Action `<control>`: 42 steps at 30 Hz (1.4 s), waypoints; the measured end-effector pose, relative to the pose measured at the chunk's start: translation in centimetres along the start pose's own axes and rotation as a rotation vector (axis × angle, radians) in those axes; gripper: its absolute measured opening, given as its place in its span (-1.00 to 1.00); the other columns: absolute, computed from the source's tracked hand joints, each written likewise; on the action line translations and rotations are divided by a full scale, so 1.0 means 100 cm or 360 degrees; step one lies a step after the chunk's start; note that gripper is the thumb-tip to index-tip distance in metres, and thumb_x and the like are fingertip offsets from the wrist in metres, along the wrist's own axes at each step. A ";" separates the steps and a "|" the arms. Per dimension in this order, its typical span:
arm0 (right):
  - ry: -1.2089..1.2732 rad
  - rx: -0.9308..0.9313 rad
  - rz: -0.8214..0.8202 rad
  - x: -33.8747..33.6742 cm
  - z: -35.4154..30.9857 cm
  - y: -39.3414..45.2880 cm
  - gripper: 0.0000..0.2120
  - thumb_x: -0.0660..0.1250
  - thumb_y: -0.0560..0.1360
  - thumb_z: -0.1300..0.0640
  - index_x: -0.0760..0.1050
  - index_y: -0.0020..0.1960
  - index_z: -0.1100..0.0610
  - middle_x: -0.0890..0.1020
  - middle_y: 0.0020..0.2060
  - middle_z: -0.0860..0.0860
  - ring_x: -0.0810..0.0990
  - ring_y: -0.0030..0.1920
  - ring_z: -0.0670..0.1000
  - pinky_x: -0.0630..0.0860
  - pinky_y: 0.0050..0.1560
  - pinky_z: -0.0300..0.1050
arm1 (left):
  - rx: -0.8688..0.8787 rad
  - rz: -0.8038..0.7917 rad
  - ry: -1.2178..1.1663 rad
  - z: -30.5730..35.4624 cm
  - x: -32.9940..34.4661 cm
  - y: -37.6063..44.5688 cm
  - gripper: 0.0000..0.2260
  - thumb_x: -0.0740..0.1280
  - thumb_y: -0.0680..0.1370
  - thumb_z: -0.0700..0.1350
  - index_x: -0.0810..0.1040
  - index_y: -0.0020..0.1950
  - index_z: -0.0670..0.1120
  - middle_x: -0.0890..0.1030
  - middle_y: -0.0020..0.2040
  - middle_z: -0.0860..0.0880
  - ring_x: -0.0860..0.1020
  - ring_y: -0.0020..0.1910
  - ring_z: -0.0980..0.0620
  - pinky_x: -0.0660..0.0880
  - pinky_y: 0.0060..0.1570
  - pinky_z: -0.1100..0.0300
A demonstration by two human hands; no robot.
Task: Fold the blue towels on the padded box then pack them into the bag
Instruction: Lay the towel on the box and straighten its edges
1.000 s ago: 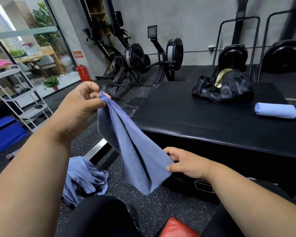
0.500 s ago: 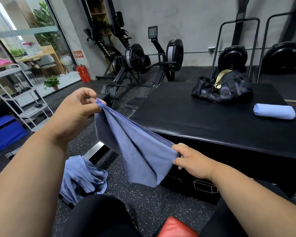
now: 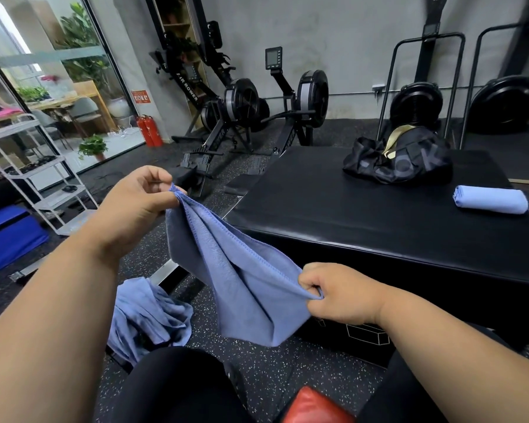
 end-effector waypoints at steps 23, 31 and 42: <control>0.0133 0.0229 0.0519 0.018 0.010 -0.004 -0.81 0.39 0.53 0.08 0.41 0.01 -0.13 0.62 -0.24 -0.16 0.58 -0.23 -0.09 0.50 -0.20 -0.09 | -0.0084 0.0134 0.0127 -0.009 0.011 0.000 -0.71 0.49 0.45 -0.33 0.52 -0.01 0.01 0.55 -0.27 0.07 0.49 -0.27 0.08 0.42 -0.21 0.15; 0.0281 0.0129 0.0285 0.070 -0.011 0.007 -0.77 0.29 0.61 0.16 0.66 0.03 -0.13 0.64 -0.09 -0.26 0.60 -0.02 -0.20 0.46 0.00 -0.35 | -0.0135 0.0215 0.0135 0.008 0.037 0.000 -0.69 0.47 0.29 -0.16 0.58 0.00 0.06 0.60 -0.20 0.11 0.52 -0.16 0.03 0.44 -0.08 0.07; 0.0277 0.0339 0.0420 0.089 -0.030 0.020 -0.58 0.47 0.45 -0.30 0.63 0.20 -0.10 0.53 -0.09 -0.24 0.53 -0.12 -0.26 0.37 -0.08 -0.43 | -0.0131 0.0217 -0.0241 0.040 0.071 -0.003 -0.72 0.39 0.49 -0.40 0.49 -0.12 0.00 0.52 -0.09 -0.11 0.48 -0.17 -0.05 0.41 -0.28 0.18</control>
Point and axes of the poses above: each hand's wrist, its own y-axis towards the middle knuckle, its own x-axis out of the palm, z = x × y, the point moved 5 cm from there along y, towards the middle knuckle
